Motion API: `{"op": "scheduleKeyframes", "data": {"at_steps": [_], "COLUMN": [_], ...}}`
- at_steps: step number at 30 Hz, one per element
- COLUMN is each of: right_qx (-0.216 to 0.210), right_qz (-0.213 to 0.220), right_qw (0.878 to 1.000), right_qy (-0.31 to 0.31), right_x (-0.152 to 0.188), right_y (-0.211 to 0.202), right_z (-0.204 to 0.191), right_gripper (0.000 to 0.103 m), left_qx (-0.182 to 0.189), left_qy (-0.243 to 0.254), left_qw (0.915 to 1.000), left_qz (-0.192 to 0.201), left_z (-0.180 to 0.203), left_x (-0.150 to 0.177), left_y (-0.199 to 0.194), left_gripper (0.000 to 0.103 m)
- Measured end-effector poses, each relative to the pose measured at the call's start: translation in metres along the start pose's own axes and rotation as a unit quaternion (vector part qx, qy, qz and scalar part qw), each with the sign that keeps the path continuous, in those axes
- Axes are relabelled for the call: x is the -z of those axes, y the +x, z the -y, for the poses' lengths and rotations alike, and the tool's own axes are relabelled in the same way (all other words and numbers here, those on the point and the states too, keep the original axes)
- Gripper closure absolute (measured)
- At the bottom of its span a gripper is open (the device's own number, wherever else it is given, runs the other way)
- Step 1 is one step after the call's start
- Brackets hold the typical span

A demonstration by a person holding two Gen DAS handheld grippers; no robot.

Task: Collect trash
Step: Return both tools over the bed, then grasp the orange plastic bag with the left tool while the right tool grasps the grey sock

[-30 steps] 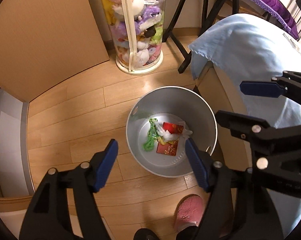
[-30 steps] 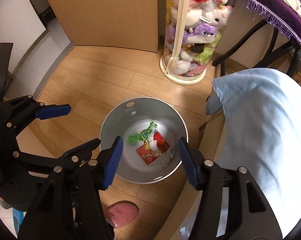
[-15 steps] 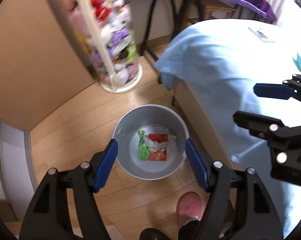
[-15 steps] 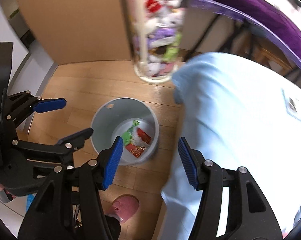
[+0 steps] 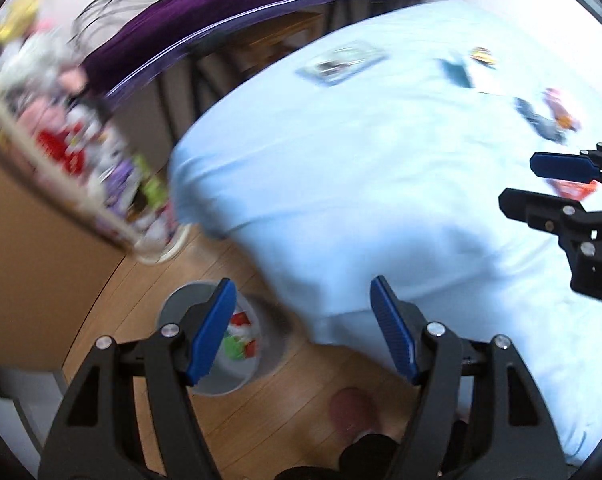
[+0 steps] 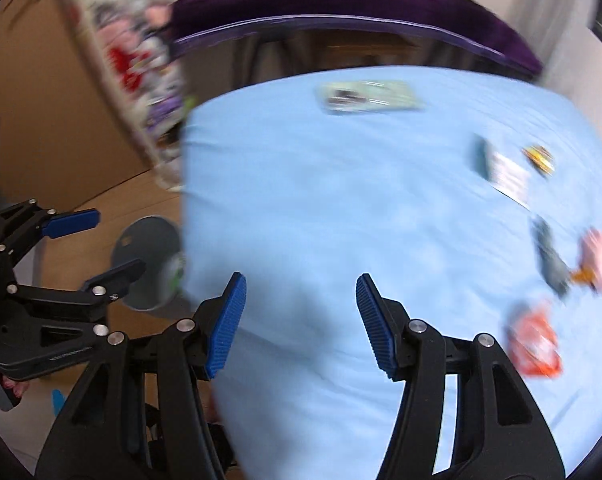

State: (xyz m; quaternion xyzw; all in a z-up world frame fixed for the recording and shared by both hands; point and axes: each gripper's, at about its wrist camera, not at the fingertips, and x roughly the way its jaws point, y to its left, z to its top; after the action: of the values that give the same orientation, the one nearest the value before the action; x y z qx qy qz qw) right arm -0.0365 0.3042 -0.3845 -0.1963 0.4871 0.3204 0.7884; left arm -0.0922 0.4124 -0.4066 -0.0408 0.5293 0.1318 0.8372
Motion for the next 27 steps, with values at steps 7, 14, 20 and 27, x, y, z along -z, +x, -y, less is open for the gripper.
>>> {"op": "scheduleKeyframes", "data": {"at_steps": [7,14,20,27], "right_qx": [0.073,0.114,0.117,0.093], "right_qz": [0.013,0.015,0.021,0.029], "right_qw": [0.993,0.981,0.978,0.983], "right_qy": [0.095,0.158,0.173,0.156], "right_x": [0.047,0.087,0.11,0.107], "right_y": [-0.054,-0.087,-0.101,-0.094], "right_z": [0.11,0.204,0.261,0.305], "right_gripper": [0.045,0.045,0.045,0.045], "left_qx": [0.045,0.079,0.093,0.095], "left_qy": [0.07,0.133,0.152,0.15], "left_qw": [0.9964,0.9873,0.9834,0.9839], "left_qz": [0.02,0.037,0.033,0.021], "left_z": [0.101,0.198,0.257,0.306], "left_x": [-0.042,-0.073,-0.092,-0.104], "left_y": [-0.017,-0.025,-0.022,-0.005], "left_gripper": [0.03,0.03,0.03,0.03]}}
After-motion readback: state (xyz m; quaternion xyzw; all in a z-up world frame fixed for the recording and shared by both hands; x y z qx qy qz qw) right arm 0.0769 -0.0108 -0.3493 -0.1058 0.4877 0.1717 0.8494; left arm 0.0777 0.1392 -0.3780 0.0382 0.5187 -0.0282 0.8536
